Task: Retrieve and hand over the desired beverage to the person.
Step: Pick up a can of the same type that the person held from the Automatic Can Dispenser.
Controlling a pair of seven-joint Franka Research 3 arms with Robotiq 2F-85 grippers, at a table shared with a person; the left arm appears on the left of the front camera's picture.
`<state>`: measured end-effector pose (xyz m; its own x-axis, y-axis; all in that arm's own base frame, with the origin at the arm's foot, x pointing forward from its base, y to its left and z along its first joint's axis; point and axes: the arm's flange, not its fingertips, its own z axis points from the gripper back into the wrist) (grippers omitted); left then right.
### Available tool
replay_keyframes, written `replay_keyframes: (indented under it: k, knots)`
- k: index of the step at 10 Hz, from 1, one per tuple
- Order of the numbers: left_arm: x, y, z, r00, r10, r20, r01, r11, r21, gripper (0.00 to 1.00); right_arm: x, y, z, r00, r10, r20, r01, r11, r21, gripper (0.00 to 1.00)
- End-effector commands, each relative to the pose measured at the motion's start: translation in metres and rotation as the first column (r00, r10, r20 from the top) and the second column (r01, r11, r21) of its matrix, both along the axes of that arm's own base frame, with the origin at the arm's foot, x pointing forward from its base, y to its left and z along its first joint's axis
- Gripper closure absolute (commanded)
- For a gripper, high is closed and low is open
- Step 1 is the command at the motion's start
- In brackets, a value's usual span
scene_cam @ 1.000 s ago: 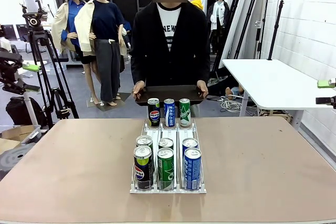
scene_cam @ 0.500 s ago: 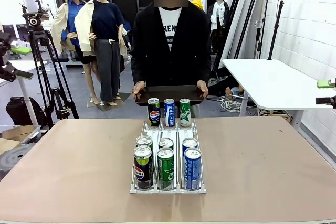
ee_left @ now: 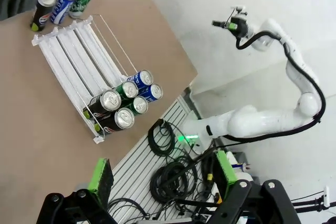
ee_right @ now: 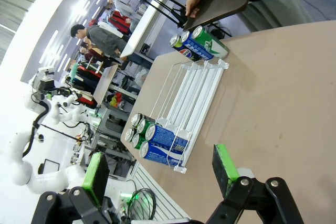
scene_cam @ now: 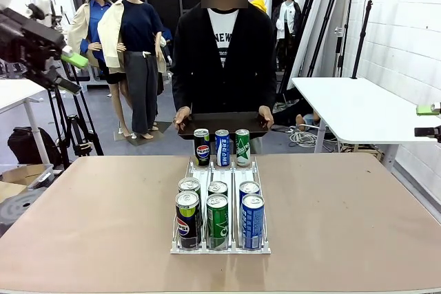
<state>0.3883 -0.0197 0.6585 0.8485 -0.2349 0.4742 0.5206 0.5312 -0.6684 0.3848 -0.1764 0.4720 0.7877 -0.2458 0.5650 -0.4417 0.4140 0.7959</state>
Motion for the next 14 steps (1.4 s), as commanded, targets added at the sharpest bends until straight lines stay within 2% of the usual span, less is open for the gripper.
replay_keyframes:
  k: [1, 5, 7, 10, 12, 14]
  knots:
    - [-0.005, -0.027, 0.009, 1.000, -0.004, 0.021, 0.002, 0.994, 0.107, 0.00, 0.000, 0.000, -0.001, 1.000, -0.002, -0.006, 0.002, 1.000, 0.004, 0.00]
    - [-0.010, -0.106, 0.018, 0.995, -0.077, 0.057, 0.057, 0.957, 0.285, 0.00, 0.000, 0.000, -0.001, 1.000, -0.002, -0.006, 0.002, 1.000, 0.004, 0.00]
    - [-0.006, -0.150, 0.005, 0.992, -0.102, 0.079, 0.066, 0.927, 0.369, 0.00, 0.000, 0.000, -0.001, 1.000, -0.002, -0.006, 0.002, 1.000, 0.004, 0.00]
    - [0.005, -0.209, -0.019, 0.988, -0.141, 0.064, 0.098, 0.891, 0.443, 0.00, 0.000, 0.000, -0.001, 1.000, -0.002, -0.006, 0.002, 1.000, 0.004, 0.00]
    - [-0.009, -0.238, -0.023, 0.982, -0.152, 0.108, 0.079, 0.864, 0.497, 0.00, 0.000, 0.000, -0.001, 1.000, -0.002, -0.006, 0.002, 1.000, 0.004, 0.00]
    - [-0.024, -0.264, -0.028, 0.978, -0.169, 0.125, 0.062, 0.800, 0.597, 0.00, 0.000, 0.000, -0.001, 1.000, -0.002, -0.006, 0.002, 1.000, 0.004, 0.00]
